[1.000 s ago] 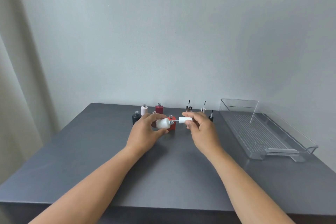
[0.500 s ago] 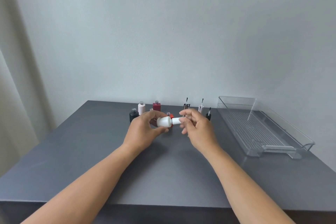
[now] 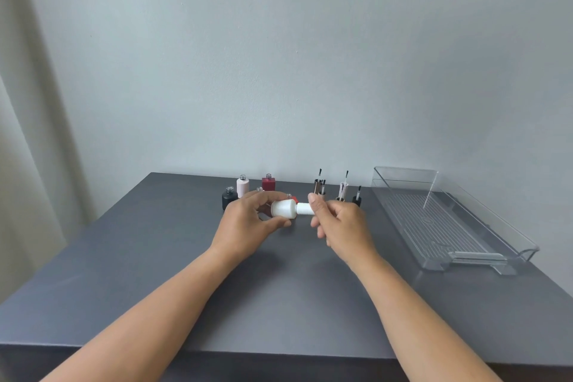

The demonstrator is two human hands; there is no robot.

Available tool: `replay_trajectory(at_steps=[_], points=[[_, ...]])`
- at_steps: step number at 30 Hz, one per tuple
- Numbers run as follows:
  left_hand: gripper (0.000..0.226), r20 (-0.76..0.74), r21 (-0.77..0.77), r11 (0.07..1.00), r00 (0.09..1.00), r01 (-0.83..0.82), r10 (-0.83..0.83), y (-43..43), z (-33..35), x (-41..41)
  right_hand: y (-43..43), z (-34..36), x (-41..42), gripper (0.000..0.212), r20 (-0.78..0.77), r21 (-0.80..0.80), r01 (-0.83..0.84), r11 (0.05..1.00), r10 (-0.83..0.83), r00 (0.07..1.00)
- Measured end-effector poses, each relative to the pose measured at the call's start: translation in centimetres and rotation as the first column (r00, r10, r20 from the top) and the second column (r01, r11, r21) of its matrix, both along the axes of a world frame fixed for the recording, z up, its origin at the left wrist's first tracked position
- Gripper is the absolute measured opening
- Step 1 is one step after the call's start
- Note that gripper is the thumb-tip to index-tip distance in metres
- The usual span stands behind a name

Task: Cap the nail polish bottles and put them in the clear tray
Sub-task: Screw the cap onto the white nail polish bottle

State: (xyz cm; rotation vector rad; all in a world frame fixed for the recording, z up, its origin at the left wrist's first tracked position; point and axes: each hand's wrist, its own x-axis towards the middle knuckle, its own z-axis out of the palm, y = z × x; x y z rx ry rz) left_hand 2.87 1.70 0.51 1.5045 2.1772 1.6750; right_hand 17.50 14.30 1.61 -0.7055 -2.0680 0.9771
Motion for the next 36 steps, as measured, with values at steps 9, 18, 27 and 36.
replay_trajectory(at_steps=[9,18,27,36], points=[[0.041,-0.003,-0.054,0.998,1.000,-0.030,0.030,0.01,-0.06,-0.14,0.02,0.59,-0.03,0.015,-0.032,-0.162,-0.128,0.979,0.124,0.992],[0.041,0.014,-0.048,0.999,1.000,-0.019,0.020,-0.13,0.07,0.02,0.32,0.05,-0.11,0.037,-0.046,-0.125,-0.080,0.989,0.075,0.996],[0.041,0.015,-0.054,0.998,1.000,-0.016,0.017,-0.12,0.27,0.13,-0.05,0.40,0.07,0.032,-0.060,-0.187,-0.185,0.965,0.177,0.982],[0.044,0.003,-0.034,0.999,1.000,-0.011,0.011,-0.21,0.36,0.30,-0.06,0.44,0.22,0.040,-0.047,-0.171,-0.123,0.977,0.117,0.992]])
